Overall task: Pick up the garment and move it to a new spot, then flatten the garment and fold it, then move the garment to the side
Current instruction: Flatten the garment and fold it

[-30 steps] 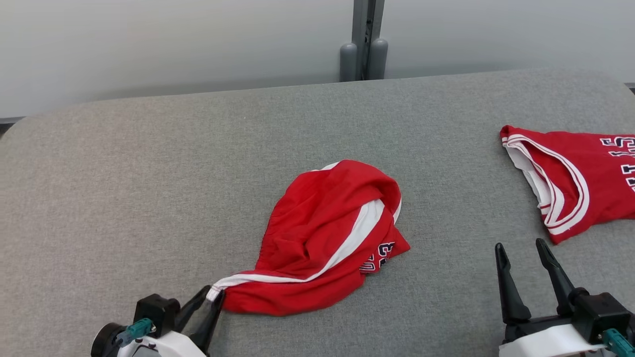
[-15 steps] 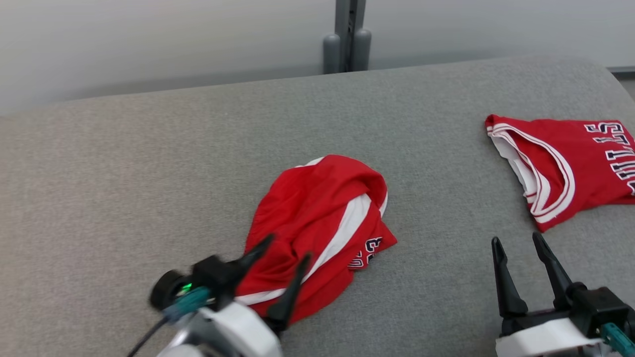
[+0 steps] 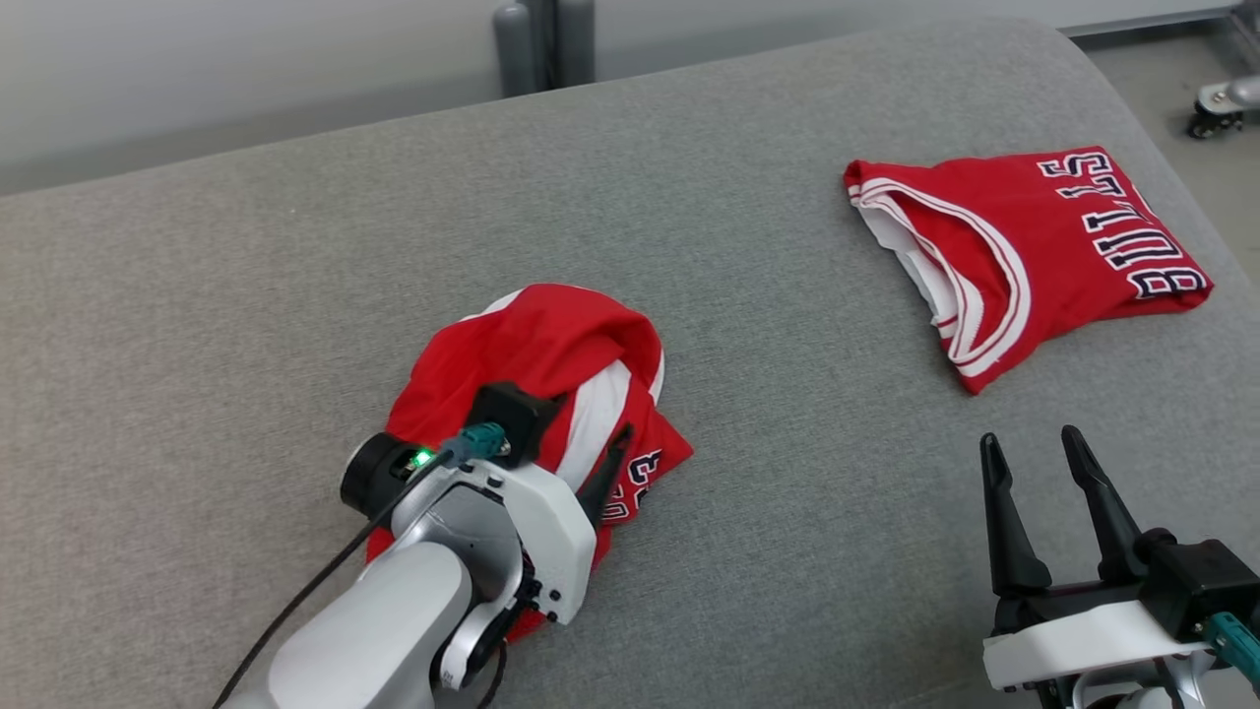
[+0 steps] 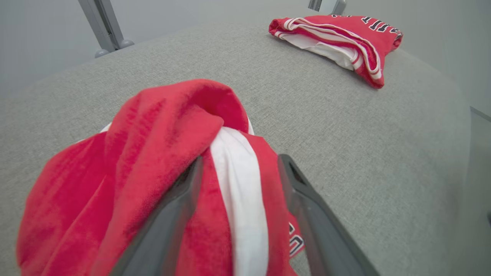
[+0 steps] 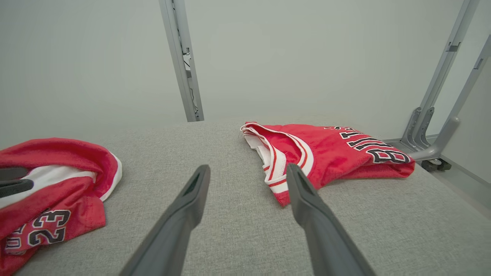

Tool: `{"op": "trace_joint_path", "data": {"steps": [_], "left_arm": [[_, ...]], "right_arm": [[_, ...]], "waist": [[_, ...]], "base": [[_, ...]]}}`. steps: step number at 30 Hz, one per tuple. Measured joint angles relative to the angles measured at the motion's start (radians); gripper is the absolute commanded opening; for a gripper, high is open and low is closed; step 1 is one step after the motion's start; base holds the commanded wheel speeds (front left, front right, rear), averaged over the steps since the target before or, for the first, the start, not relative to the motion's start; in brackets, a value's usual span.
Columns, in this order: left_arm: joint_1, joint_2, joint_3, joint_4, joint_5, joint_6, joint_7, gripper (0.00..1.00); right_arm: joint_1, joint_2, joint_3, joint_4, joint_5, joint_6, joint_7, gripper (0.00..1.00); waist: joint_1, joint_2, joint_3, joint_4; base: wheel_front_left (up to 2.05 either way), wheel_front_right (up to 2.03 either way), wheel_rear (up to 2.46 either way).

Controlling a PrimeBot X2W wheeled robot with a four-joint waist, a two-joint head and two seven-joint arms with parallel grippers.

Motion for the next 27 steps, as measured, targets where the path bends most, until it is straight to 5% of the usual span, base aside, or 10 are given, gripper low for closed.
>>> {"op": "trace_joint_path", "data": {"steps": [3,4,5,9,20,27], "left_arm": [[-0.006,0.001,0.003,0.039,-0.002,0.000,-0.003,0.95],[-0.006,0.001,0.003,0.048,-0.003,-0.002,-0.002,0.62],[-0.006,0.002,0.002,0.055,-0.003,-0.003,0.000,0.43],[-0.007,0.002,-0.002,0.074,-0.007,-0.007,0.001,0.00],[-0.027,-0.013,-0.026,0.065,0.008,-0.052,-0.070,0.00],[-0.030,-0.023,-0.148,-0.052,0.104,-0.119,-0.132,0.00]], "right_arm": [[0.004,0.000,-0.002,0.001,0.000,0.000,0.000,1.00],[0.005,0.000,-0.002,0.002,0.000,0.000,0.000,1.00],[0.005,0.000,-0.003,0.002,0.000,0.000,0.000,1.00],[0.004,0.000,-0.004,0.002,0.002,0.000,0.000,1.00],[0.000,0.000,-0.007,0.004,0.003,0.000,0.000,1.00],[0.005,0.000,-0.004,0.009,0.000,0.000,0.000,1.00]], "waist": [[0.0000,0.0000,0.002,-0.012],[0.0000,0.0000,0.000,-0.013],[0.0000,0.0000,-0.002,-0.014],[0.0001,0.0000,-0.007,-0.013],[0.0000,0.0000,-0.019,-0.004],[0.0000,0.0000,-0.034,-0.009]], "base": [[0.00,0.00,0.00],[0.00,0.00,0.00],[0.00,0.00,0.00],[0.00,0.00,0.00],[0.00,0.00,0.00],[0.00,0.00,0.00]]}}
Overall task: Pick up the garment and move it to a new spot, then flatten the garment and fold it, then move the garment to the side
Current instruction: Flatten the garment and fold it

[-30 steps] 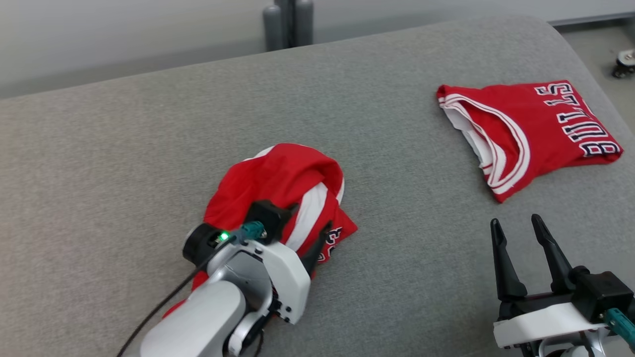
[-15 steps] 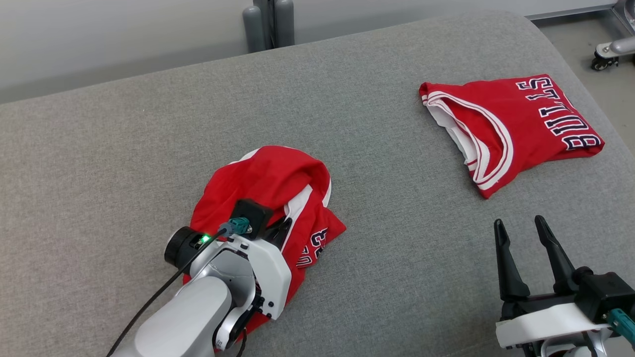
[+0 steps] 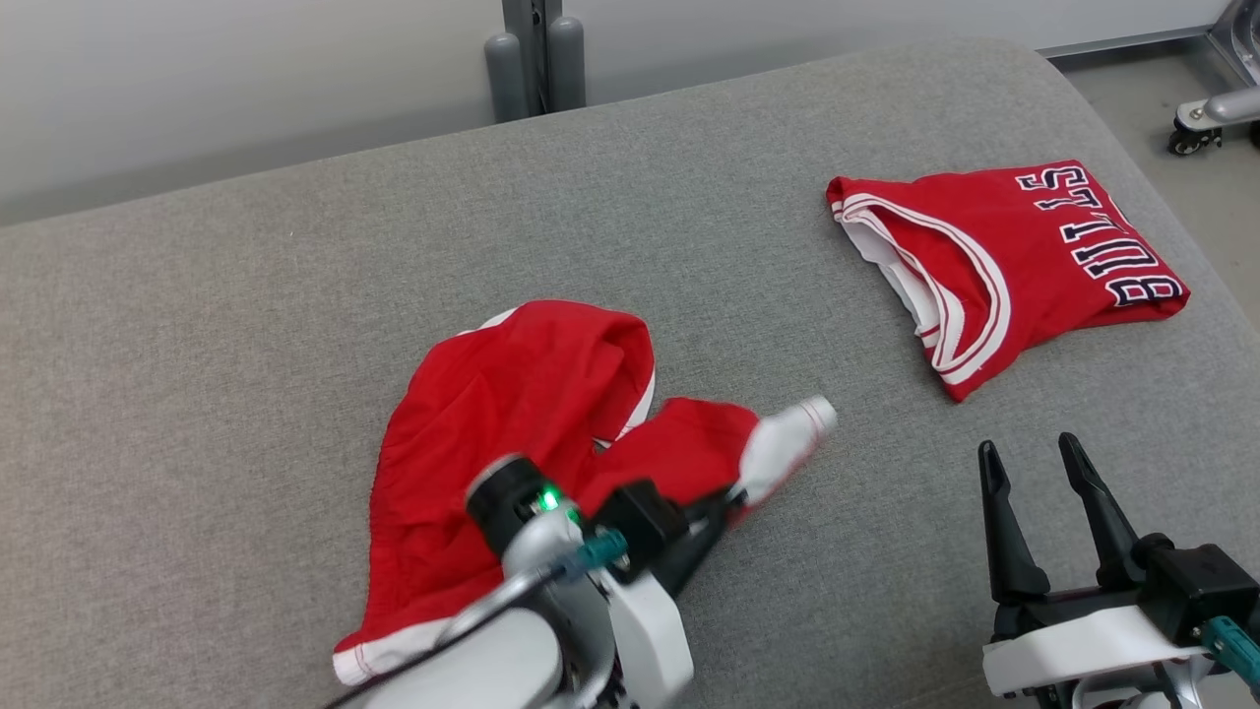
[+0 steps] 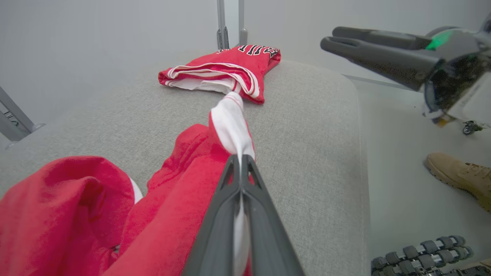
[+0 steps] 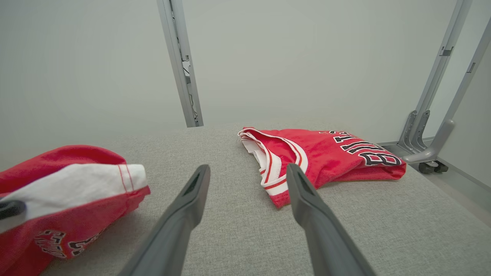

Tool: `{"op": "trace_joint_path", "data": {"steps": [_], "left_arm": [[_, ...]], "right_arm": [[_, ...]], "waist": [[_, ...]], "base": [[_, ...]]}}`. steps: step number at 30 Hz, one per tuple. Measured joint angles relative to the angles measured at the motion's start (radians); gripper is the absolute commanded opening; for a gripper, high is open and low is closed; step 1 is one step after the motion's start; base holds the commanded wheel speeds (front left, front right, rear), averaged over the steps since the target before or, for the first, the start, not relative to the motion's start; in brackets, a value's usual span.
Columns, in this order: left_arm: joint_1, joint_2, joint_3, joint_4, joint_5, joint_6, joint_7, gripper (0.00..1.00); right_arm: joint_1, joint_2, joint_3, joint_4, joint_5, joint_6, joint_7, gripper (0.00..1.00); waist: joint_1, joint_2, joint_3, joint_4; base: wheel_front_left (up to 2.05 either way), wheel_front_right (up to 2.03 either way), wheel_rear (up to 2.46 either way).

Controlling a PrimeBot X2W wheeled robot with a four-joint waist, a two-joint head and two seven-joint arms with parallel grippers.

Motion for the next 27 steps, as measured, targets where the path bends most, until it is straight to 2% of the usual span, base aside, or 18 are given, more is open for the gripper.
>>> {"op": "trace_joint_path", "data": {"steps": [3,5,6,7,10,13,16,18,20,22,25,27], "left_arm": [[0.052,-0.016,-0.068,0.018,0.015,-0.037,-0.013,0.00],[0.079,-0.033,-0.089,0.068,0.017,-0.045,-0.048,0.00],[0.084,-0.038,-0.096,0.095,0.023,-0.050,-0.073,0.45],[0.088,-0.048,-0.097,0.125,0.024,-0.050,-0.092,1.00],[0.104,-0.095,-0.089,0.186,0.001,-0.064,-0.149,1.00],[0.113,-0.130,-0.067,0.179,-0.044,-0.091,-0.190,1.00],[0.151,-0.129,-0.027,0.102,-0.119,-0.115,-0.209,1.00],[0.185,-0.104,0.009,0.025,-0.155,-0.104,-0.219,1.00],[0.213,-0.054,0.042,-0.062,-0.152,-0.052,-0.226,1.00],[0.250,0.004,0.093,-0.126,-0.131,0.031,-0.238,1.00],[0.338,0.082,0.152,-0.200,-0.102,0.132,-0.250,1.00],[0.401,0.126,0.181,-0.226,-0.076,0.183,-0.255,1.00]], "right_arm": [[0.000,0.000,0.001,0.001,0.000,0.000,0.000,1.00],[0.001,0.000,0.001,0.005,0.000,0.000,0.000,1.00],[0.001,0.000,0.002,0.008,0.000,0.000,0.000,1.00],[0.001,0.000,0.002,0.010,0.000,0.000,0.000,1.00],[0.001,0.000,0.002,0.013,-0.002,0.000,0.000,1.00],[0.010,0.000,-0.004,0.013,-0.010,0.000,0.000,1.00],[0.022,0.000,0.003,0.016,-0.026,0.000,0.000,1.00],[0.029,0.000,0.009,0.007,-0.045,0.000,0.000,1.00],[0.047,0.000,0.020,-0.005,-0.058,0.000,0.000,1.00],[0.068,-0.011,0.052,-0.009,-0.070,0.000,0.000,1.00],[0.094,-0.047,0.104,-0.028,-0.067,0.000,0.000,1.00],[0.116,-0.084,0.149,-0.040,-0.051,0.000,0.000,1.00]], "waist": [[0.0000,0.0000,-0.003,-0.004],[0.0000,0.0000,-0.003,-0.004],[0.0000,0.0000,-0.003,-0.005],[0.0000,0.0000,-0.003,-0.005],[0.0000,0.0000,-0.006,-0.004],[0.0000,0.0000,-0.012,0.005],[0.0000,0.0000,-0.023,0.015],[-0.0001,0.0000,-0.033,0.025],[0.0000,0.0000,-0.042,0.040],[0.0000,0.0000,-0.050,0.058],[0.0000,0.0000,-0.065,0.087],[0.0000,0.0000,-0.077,0.105]], "base": [[0.00,0.00,0.00],[0.00,0.00,0.00],[0.00,0.00,0.00],[0.00,0.00,0.00],[0.00,0.00,0.00],[0.00,0.00,0.00],[0.00,0.00,0.00],[0.00,0.00,0.00],[0.00,0.00,0.00],[0.00,0.00,0.00],[0.00,0.00,0.00],[0.00,0.00,0.00]]}}
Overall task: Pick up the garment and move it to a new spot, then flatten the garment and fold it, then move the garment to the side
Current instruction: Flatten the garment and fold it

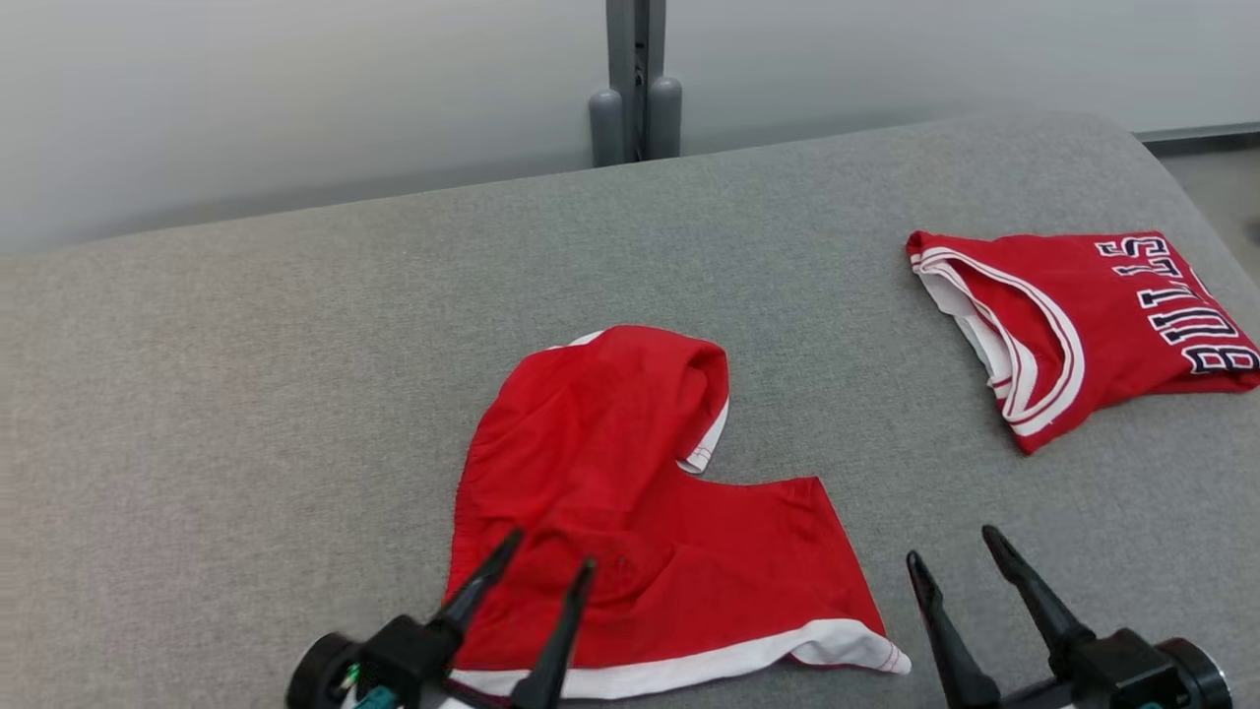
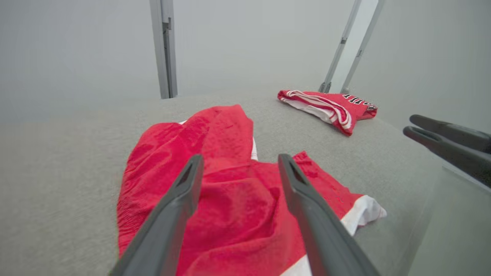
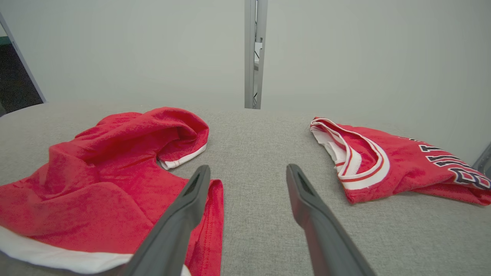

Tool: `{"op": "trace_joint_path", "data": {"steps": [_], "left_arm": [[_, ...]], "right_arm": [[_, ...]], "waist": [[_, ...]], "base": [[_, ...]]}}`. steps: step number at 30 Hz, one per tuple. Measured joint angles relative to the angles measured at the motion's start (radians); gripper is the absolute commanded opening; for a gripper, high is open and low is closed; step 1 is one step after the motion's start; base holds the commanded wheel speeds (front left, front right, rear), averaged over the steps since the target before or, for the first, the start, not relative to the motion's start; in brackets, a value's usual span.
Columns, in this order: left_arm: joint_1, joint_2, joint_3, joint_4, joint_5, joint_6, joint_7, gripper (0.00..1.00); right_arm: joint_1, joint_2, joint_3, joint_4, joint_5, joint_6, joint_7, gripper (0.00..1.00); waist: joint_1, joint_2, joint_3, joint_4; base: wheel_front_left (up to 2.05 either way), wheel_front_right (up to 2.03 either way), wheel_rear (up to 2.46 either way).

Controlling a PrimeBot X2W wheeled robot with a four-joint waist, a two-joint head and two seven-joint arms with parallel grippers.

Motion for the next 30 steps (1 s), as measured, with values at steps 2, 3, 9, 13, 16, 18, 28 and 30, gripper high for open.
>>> {"op": "trace_joint_path", "data": {"steps": [2,3,9,13,16,18,28,30], "left_arm": [[0.062,0.028,0.047,-0.020,0.005,0.044,-0.003,1.00],[0.095,0.040,0.068,-0.030,0.005,0.054,-0.004,1.00],[0.285,0.035,0.287,-0.120,0.090,0.111,-0.005,1.00],[0.418,-0.007,0.423,-0.138,0.133,0.100,-0.005,1.00],[0.476,-0.043,0.505,-0.140,0.156,0.060,-0.005,1.00],[0.509,-0.059,0.550,-0.138,0.175,0.030,-0.006,1.00],[0.583,-0.149,0.713,-0.135,0.248,-0.083,-0.006,1.00],[0.590,-0.172,0.744,-0.130,0.265,-0.112,-0.006,1.00]], "right_arm": [[0.020,-0.034,0.038,-0.011,0.015,0.000,0.000,1.00],[0.029,-0.052,0.055,-0.017,0.025,0.000,0.000,1.00],[0.058,-0.066,-0.009,-0.110,0.035,0.000,0.000,1.00],[0.100,-0.020,-0.096,-0.138,0.012,0.000,0.000,1.00],[0.117,-0.007,-0.119,-0.136,0.004,0.000,0.000,1.00],[0.128,-0.004,-0.126,-0.134,0.000,0.000,0.000,1.00],[0.136,0.004,-0.147,-0.119,-0.002,0.000,0.000,1.00],[0.140,0.008,-0.152,-0.112,-0.002,0.000,0.000,1.00]], "waist": [[0.0000,0.0000,-0.014,0.016],[0.0000,0.0000,-0.022,0.023],[-0.0001,0.0000,-0.075,0.054],[-0.0001,0.0000,-0.111,0.068],[0.0000,0.0000,-0.131,0.080],[-0.0001,0.0000,-0.142,0.089],[0.0000,0.0000,-0.168,0.106],[0.0000,0.0000,-0.168,0.106]], "base": [[0.00,0.00,0.00],[0.00,0.00,0.00],[0.00,0.00,0.00],[0.00,0.00,0.00],[0.00,0.00,0.00],[0.00,0.00,0.00],[0.00,0.00,0.00],[0.00,0.00,0.00]]}}
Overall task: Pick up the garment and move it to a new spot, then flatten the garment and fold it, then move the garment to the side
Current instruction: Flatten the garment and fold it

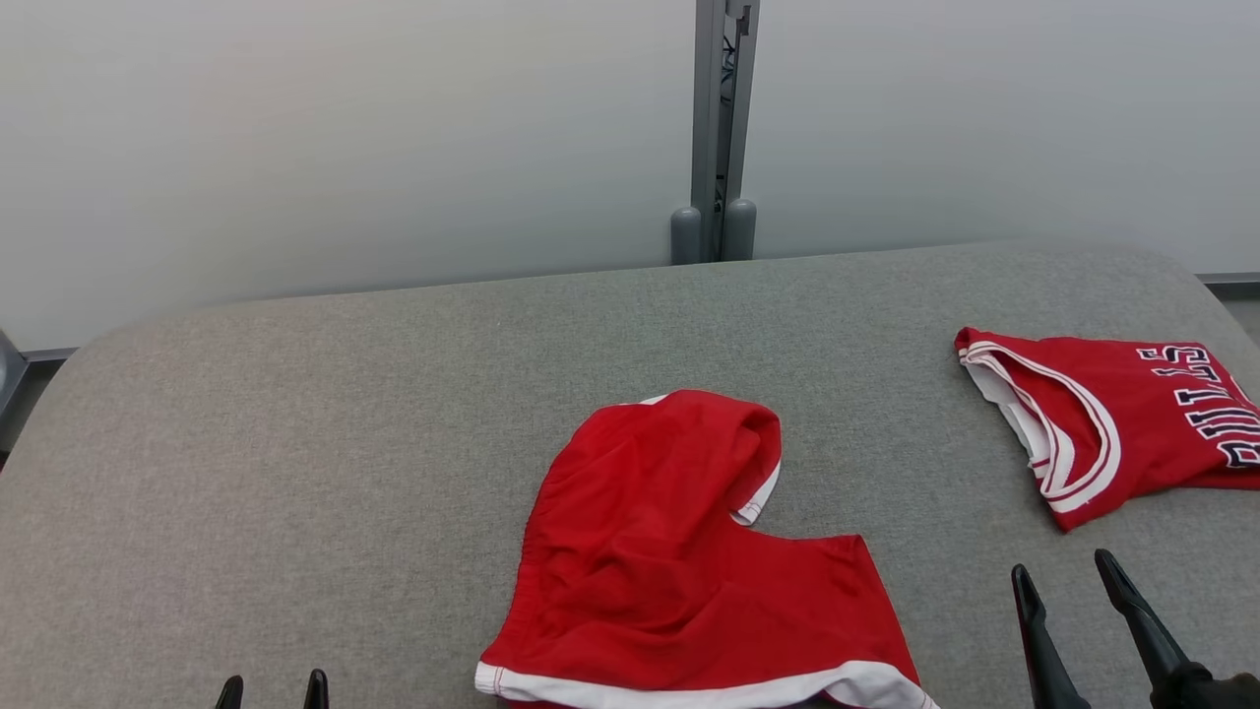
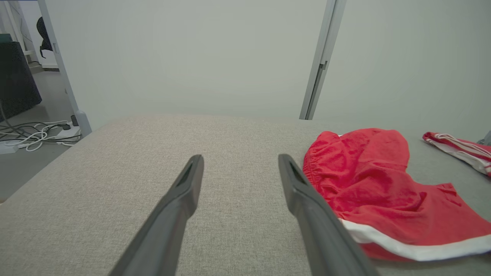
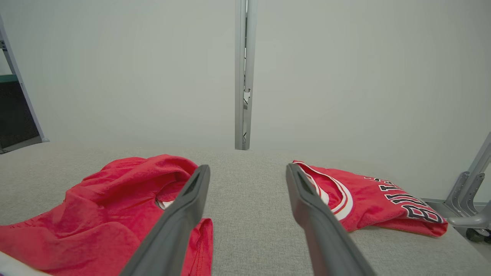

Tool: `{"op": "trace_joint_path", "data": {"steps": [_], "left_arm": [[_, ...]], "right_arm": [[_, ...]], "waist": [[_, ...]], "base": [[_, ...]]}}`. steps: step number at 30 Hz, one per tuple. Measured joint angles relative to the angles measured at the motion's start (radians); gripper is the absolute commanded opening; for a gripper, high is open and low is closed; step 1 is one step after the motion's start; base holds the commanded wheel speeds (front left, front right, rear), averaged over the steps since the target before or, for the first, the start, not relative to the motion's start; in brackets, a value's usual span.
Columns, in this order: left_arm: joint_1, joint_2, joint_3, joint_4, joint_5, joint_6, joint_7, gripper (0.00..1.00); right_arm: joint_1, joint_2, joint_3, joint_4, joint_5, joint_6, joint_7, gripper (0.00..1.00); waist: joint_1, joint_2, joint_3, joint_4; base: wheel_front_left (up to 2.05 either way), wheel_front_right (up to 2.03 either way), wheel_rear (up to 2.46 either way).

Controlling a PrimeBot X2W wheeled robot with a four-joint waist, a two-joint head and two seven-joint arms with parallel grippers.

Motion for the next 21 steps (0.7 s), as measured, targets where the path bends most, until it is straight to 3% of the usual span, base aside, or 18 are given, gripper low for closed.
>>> {"op": "trace_joint_path", "data": {"steps": [14,18,21], "left_arm": [[0.004,-0.061,0.070,0.024,0.058,-0.093,0.000,1.00],[0.002,-0.059,0.014,0.046,0.046,-0.147,0.043,1.00],[-0.016,-0.045,-0.037,0.051,0.021,-0.188,0.137,1.00]], "right_arm": [[0.001,-0.007,0.012,0.006,0.001,0.000,0.000,1.00],[0.013,-0.080,0.146,0.107,0.034,0.000,0.024,1.00],[0.003,-0.139,0.224,0.167,0.056,0.000,0.066,1.00]], "waist": [[0.0000,0.0000,0.010,0.009],[-0.0001,0.0000,0.026,0.008],[0.0000,0.0000,0.043,0.007]], "base": [[0.00,0.00,0.00],[0.00,0.00,0.00],[0.00,0.00,0.00]]}}
